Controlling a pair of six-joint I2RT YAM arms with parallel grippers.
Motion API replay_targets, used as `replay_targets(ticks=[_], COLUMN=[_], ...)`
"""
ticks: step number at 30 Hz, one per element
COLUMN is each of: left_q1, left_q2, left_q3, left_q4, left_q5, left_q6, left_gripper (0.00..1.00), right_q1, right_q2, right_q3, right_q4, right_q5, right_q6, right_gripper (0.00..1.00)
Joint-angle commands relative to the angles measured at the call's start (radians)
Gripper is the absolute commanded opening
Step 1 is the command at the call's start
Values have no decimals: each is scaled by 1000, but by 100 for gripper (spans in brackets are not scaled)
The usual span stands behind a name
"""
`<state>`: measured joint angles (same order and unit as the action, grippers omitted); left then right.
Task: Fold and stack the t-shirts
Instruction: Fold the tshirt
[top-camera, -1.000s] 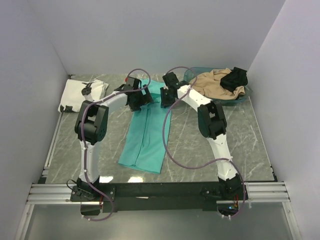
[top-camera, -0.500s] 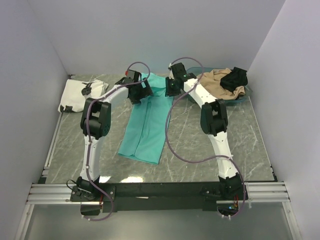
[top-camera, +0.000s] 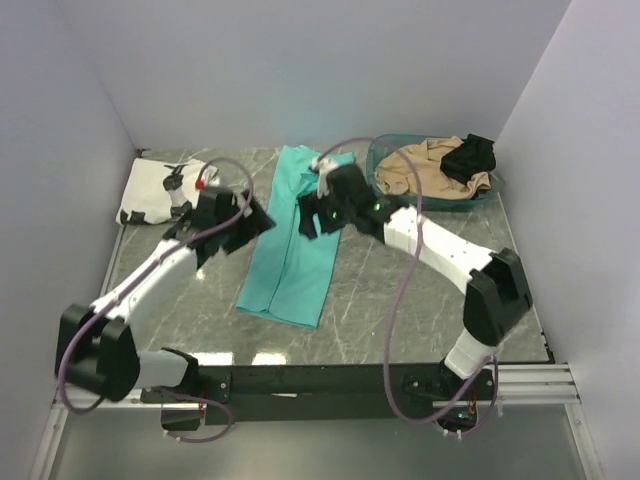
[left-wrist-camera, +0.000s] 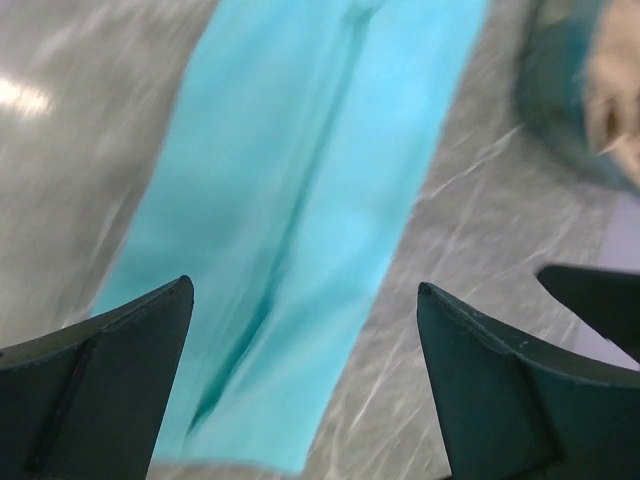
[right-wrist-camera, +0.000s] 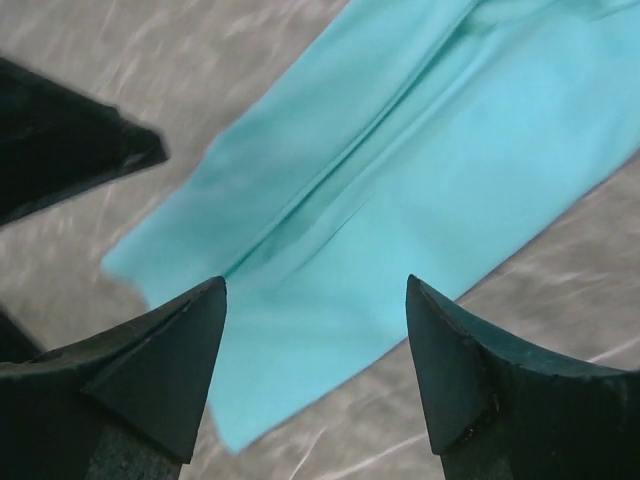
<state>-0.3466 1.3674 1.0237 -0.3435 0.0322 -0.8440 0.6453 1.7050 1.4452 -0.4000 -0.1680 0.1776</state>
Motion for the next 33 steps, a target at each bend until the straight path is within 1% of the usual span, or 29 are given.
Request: replay_targets(ticks=[1,2,3,5,6,7,9,10,11,12,14,15,17,18,20,21,23,25,28,30,31,33], left_q1=[-5,-8,-9,-9,-11,-11,-11,-11,-11,-11,-11,-11,-11,-11,-11,-11,-11,-11,-12,-12,-12,-12], left_q2=[-95,-167,-200,-285,-307,-327,-370,-375,-378,-376,-355,-343,-314,-307,-286,-280,-268,-255,-240,-246,-252,-263], left_q3=[-215,-293,-328,-405,-424,-444,-499,-516,-542,-551,-568,-568,-571,-574,-580,-582,-593,-590,-588,-590,-588,-591], left_q4=[-25,-31,-37,-67,-103,-107,-120,-120,-121,-123,-107,-112,-118,-120,-109,-103,-83,-95,-106,-115,-118,-133], left_q5=[-18,-14,-17,-29,-29,-29,-29,-57,-55,-55,-41,-40,-54,-61,-61,-58,-52,-54,-57,-55,-54,-54], left_q6=[-107,-131,-139,-161,-165,-167,-176,-179,-188,-190,-187,-191,-199,-204,-201,-202,-198,-202,-199,-205,-208,-216], left_gripper=[99,100,99,99,100,99,99,98,97,91,84,76,68,62,57,52,49,41,34,27,24,18], right_q1=[121,148,178,246,263,278,316,329,338,350,361,373,387,399,410,410,415,422,430,436,439,448], right_q2=[-94,-113,-140,-172,-183,-194,-222,-228,-231,-231,-220,-217,-206,-205,-194,-191,-179,-171,-163,-148,-140,-124], right_q3=[-199,-238,-296,-345,-392,-419,-494,-515,-537,-571,-594,-608,-620,-631,-637,-640,-643,-644,-666,-675,-680,-678], right_q4=[138,150,162,168,176,187,228,239,251,272,286,297,314,331,336,333,322,310,299,300,303,302], right_q5=[77,96,110,163,166,186,176,177,177,174,180,182,174,179,183,197,208,234,271,275,268,277], right_q6=[34,55,66,106,123,141,192,210,247,263,305,318,338,342,359,364,376,382,396,410,414,431], right_gripper=[79,79,79,79,79,79,79,79,79,79,77,77,75,75,74,74,72,70,69,67,65,59])
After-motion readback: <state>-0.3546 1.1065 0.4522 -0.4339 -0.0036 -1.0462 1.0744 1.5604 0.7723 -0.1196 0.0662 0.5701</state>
